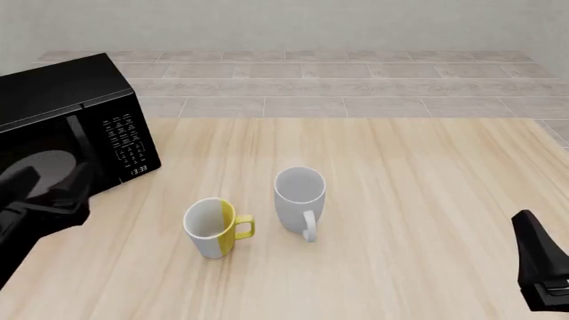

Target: Close the microwave.

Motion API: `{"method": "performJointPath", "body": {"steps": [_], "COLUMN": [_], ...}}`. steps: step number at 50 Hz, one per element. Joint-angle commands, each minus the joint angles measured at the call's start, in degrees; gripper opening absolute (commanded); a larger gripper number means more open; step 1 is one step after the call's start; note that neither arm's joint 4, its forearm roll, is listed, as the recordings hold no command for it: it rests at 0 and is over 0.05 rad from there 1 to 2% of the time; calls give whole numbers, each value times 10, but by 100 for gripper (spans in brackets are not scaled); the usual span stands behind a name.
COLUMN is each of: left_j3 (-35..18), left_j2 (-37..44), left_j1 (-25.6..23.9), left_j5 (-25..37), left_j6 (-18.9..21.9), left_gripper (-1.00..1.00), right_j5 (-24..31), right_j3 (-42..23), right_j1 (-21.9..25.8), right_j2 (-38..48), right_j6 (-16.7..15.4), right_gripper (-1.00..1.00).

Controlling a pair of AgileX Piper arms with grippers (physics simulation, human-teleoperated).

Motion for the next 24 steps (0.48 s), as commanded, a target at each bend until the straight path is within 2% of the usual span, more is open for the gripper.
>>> {"method": "performJointPath", "body": {"steps": [1,9,24], "left_j3": [-10,-46,-101], "left_j2": [-119,-242,-363], "left_j1": [-29,-58,-93], "left_j5": [108,236,370], "left_j6": [-7,-5,-4], "left_gripper": [100,100,100], "right_j5": [1,1,-3], "right_j3": [-2,-2,0], "right_j1": [1,1,0], "right_j2": [0,0,0], "right_j6": [0,1,2], "right_gripper": [100,100,100]}}
